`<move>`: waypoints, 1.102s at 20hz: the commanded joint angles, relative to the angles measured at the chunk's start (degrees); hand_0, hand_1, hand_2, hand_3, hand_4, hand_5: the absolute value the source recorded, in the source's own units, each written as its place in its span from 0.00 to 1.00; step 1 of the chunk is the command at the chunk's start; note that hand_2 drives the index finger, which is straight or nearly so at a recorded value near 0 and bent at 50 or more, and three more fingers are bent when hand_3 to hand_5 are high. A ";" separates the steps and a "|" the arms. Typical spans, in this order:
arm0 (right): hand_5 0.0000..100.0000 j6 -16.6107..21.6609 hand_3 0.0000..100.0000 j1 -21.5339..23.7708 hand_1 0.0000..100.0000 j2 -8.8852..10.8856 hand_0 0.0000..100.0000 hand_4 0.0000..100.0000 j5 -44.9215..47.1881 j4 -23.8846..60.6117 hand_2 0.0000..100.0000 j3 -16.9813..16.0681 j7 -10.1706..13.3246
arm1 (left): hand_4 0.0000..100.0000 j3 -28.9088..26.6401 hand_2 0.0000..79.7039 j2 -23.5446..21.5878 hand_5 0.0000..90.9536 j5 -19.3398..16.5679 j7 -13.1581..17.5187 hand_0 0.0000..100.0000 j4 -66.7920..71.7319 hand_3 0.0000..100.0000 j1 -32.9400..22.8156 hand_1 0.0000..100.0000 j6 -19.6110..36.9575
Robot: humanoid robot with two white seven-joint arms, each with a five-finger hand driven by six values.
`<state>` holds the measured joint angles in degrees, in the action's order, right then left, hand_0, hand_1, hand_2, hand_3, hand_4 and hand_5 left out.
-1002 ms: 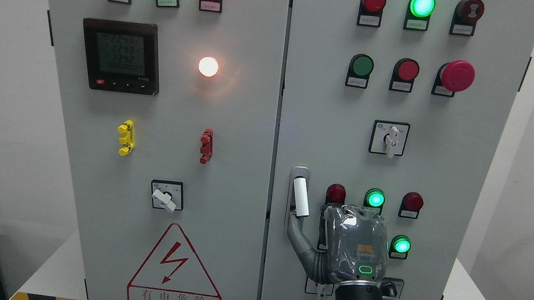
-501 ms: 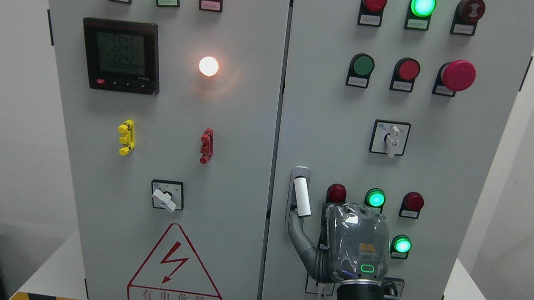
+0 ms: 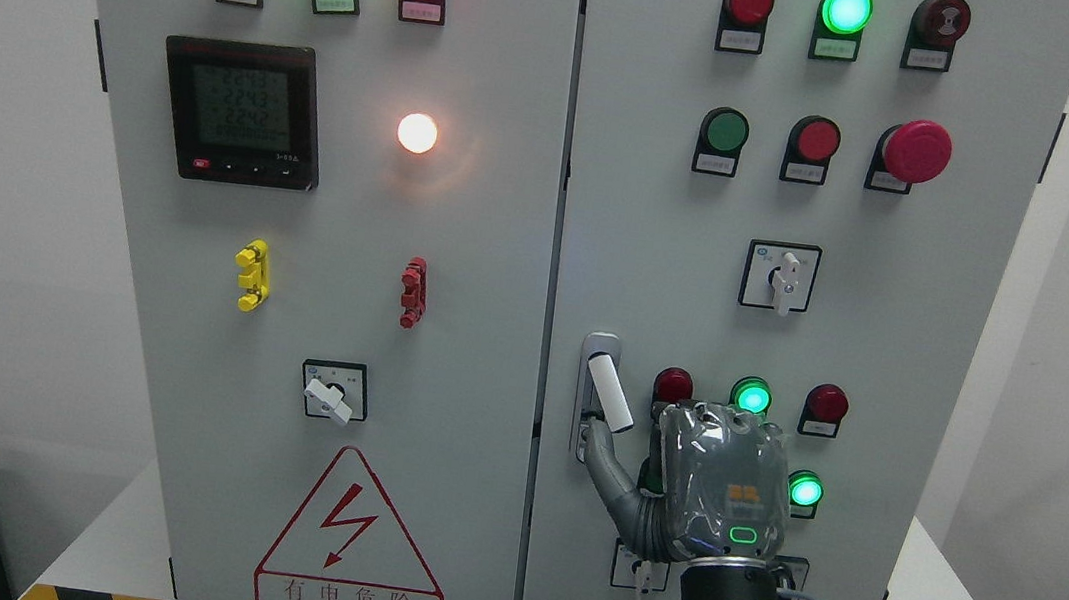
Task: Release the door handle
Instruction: 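Rotate the handle lever outward toward the right hand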
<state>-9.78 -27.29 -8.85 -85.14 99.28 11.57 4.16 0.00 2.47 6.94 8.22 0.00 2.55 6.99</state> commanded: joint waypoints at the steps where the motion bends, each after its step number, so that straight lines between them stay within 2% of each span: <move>1: 0.96 0.11 1.00 0.40 0.15 0.06 0.45 0.99 -0.55 0.30 0.94 -0.59 -0.03 | 0.00 -0.62 0.00 -0.01 0.00 0.00 -0.04 0.12 0.97 0.00 0.00 0.39 -0.04; 22: 0.96 0.11 1.00 0.75 0.17 0.06 0.45 1.00 -1.34 0.83 0.94 -1.73 -0.03 | 0.00 -0.62 0.00 -0.01 0.00 0.00 -0.04 0.12 0.97 0.00 0.00 0.39 0.04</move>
<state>-9.69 -26.41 -8.80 -86.42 99.79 10.57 4.16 0.00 2.46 6.94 8.22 0.00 2.55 6.97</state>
